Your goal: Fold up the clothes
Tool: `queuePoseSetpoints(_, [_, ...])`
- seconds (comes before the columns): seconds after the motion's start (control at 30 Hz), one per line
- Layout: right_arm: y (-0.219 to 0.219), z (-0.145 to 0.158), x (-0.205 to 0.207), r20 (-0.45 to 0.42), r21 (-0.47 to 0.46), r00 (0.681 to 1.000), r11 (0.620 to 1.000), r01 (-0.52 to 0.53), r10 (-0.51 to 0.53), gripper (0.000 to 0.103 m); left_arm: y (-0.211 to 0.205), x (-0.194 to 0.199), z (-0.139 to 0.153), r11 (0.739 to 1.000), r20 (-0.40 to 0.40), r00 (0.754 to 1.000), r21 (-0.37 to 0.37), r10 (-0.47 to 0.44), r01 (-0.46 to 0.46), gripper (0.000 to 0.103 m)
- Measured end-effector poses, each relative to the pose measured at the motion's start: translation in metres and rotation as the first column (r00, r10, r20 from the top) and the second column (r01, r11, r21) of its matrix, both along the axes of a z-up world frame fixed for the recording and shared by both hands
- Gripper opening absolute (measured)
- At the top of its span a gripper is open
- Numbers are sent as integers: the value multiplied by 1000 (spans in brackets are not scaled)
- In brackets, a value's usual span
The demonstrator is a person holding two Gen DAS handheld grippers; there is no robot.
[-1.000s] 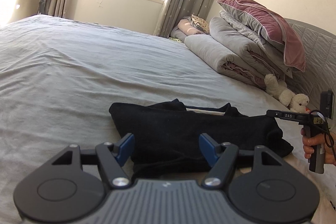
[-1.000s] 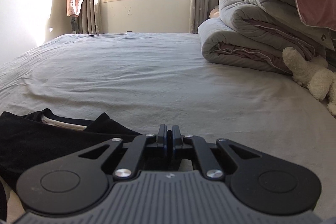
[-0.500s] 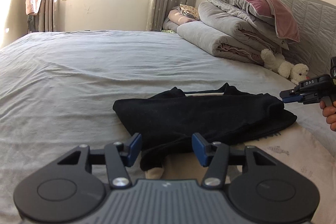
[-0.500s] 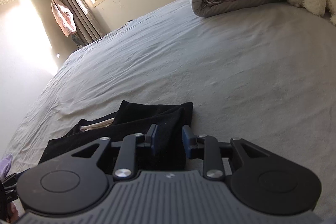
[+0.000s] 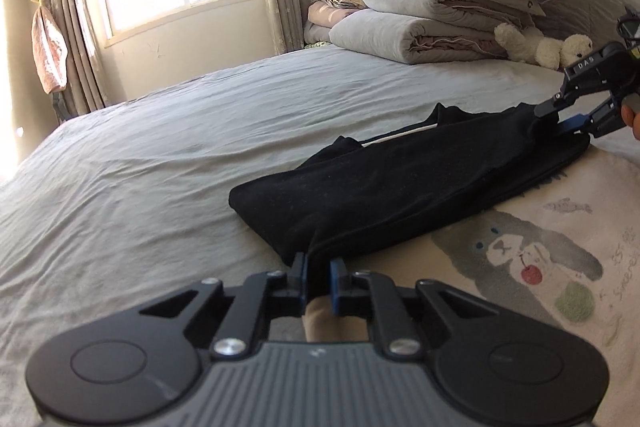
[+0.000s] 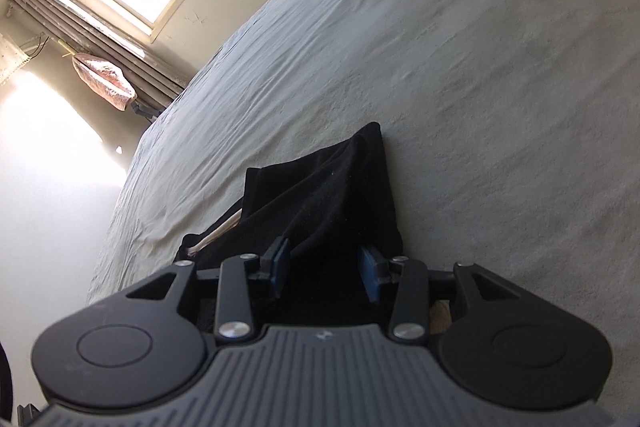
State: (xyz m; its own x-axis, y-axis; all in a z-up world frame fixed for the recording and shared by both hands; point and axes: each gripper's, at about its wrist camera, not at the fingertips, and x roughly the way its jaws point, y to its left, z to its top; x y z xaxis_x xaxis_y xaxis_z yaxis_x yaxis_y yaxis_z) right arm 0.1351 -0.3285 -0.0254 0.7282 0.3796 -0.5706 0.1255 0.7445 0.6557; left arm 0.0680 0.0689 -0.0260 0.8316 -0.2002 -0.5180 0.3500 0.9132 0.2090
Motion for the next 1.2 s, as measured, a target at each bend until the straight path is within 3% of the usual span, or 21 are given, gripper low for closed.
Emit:
queuePoseSetpoints(0.07, [4,1,2,15,-25,1000,999,24,-24,38,-5,-4,1,999,40,999,48,11,-13,7])
queuePoseSetpoints(0.1, [5,2,2,20,-35,999,999,34,-33,20,-7,-6,2,998,56,998,65,14,-18,6])
queuePoseSetpoints(0.13, [7,3,1,25,-46,999,998,42,-41,12,-8,-7,3,996,69,998,81,16,-22,6])
queuePoseSetpoints(0.47, [13,28,-24,121,-210,992,975,68,-43,10,-3,-6,6,986,58,998,162,28,-37,4])
queuePoseSetpoints(0.77, [26,-4,-32,81,-366,997,930,18,13,11,-2,-4,-2,976,-51,998,213,-24,34,4])
queuePoseSetpoints(0.8, [27,-3,-33,84,-371,996,928,11,22,16,0,-4,1,977,-67,997,208,-33,46,5])
queuePoseSetpoints(0.87, [30,5,-34,93,-392,995,920,-1,41,20,10,-1,7,984,-112,993,170,-41,60,8])
queuePoseSetpoints(0.97, [36,17,-37,135,-450,989,893,14,53,35,31,7,17,997,-171,985,60,-27,38,17])
queuePoseSetpoints(1.03, [39,24,-38,167,-488,984,872,28,62,36,43,10,25,1000,-155,988,-21,-3,0,33])
queuePoseSetpoints(1.2, [53,25,-30,214,-572,970,820,29,115,36,50,24,35,967,-112,993,-246,39,-66,36])
